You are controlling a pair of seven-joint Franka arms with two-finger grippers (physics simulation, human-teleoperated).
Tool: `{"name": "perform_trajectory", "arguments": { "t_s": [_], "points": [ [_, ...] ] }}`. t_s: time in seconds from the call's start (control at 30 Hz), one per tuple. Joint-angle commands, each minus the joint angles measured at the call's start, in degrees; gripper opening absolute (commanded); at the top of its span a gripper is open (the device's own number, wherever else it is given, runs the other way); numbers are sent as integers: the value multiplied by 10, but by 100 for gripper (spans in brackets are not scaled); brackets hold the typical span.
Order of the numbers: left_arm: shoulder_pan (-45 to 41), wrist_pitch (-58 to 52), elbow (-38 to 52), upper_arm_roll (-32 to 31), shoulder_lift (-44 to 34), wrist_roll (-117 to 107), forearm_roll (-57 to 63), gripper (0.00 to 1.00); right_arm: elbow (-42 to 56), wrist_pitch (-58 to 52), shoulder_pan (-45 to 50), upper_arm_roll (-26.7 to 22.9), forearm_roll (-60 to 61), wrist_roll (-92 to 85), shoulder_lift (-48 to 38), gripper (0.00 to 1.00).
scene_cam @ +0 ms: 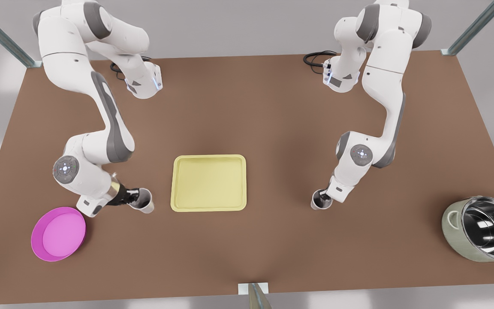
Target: Use the left arm to pick up the white IKEA cup from the tray and place it on the middle-left position; use the right arm to pick up the white IKEA cup from the tray and place it on the middle-right position
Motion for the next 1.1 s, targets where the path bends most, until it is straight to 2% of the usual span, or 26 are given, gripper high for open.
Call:
{"name": "perform_trajectory", "arguments": {
  "t_s": [0.0, 0.1, 0.23, 0.33, 0.37, 0.47, 0.5, 0.53, 0.57, 0.6, 0.63, 0.67, 0.73, 0.77, 0.8, 0.83, 0.87, 0.9, 0.93, 1.03, 1.07],
  "points": [
    [0, 55, -2, 0, 6, 180, -5, 15, 10, -13, -5, -12, -4, -120, 9, 16],
    [-1, 56, 0, 0, 11, 181, -3, 15, 11, -13, -5, -45, -3, -164, 26, 16],
    [-1, 61, -1, 1, 17, 180, 8, 15, 64, -12, -5, -73, -6, -208, 80, 16],
    [-1, 61, -2, 1, 16, 180, 9, 21, 101, -12, -5, -92, -6, -244, 125, 16],
    [-1, 61, -2, 1, 17, 180, 9, 27, 109, -12, -5, -92, -7, -245, 136, 16],
    [-1, 61, -2, 1, 19, 180, 9, 59, 120, -3, -5, -100, -7, -259, 161, 16],
    [-1, 61, -2, 1, 19, 180, 10, 62, 128, -3, -5, -103, -7, -268, 172, 16],
    [-1, 61, -2, 1, 19, 180, 10, 70, 134, -2, -5, -105, -7, -271, 180, 16],
    [-1, 61, 0, 1, 18, 181, 10, 91, 136, -1, -5, -109, -7, -276, 189, 16],
    [-1, 60, 3, 2, 14, 181, 10, 100, 136, -1, -5, -109, -7, -280, 194, 16],
    [-1, 56, 4, 2, 7, 185, 10, 100, 155, 0, -6, -113, -7, -292, 211, 16],
    [0, 2, 11, 5, -21, 200, 9, 100, 171, -1, -14, -115, -5, -299, 223, 16],
    [6, -171, 59, 8, -73, 231, 4, 100, 171, -2, -15, -114, -4, -297, 223, 17],
    [12, -374, 162, 9, -76, 258, -51, 100, 171, -3, -15, -114, -3, -296, 222, 33],
    [42, -522, 240, 9, -77, 289, -83, 100, 171, -8, -15, -114, 1, -290, 220, 73],
    [86, -616, 279, 10, -95, 294, -97, 100, 171, -13, -14, -113, 27, -281, 209, 85],
    [111, -614, 259, 8, -146, 289, -96, 100, 171, -46, -12, -112, 25, -254, 203, 89],
    [114, -531, 166, 21, -222, 288, -92, 100, 171, -66, -12, -112, 25, -240, 190, 90],
    [107, -514, 174, 17, -215, 279, -28, 100, 172, -75, -12, -112, 26, -240, 183, 90],
    [98, -514, 188, 16, -197, 278, -61, 100, 172, -157, -8, -95, 19, -226, 103, 90],
    [98, -514, 192, 16, -188, 278, -64, 100, 178, -197, 14, -91, 15, -167, 75, 90]
  ]
}}
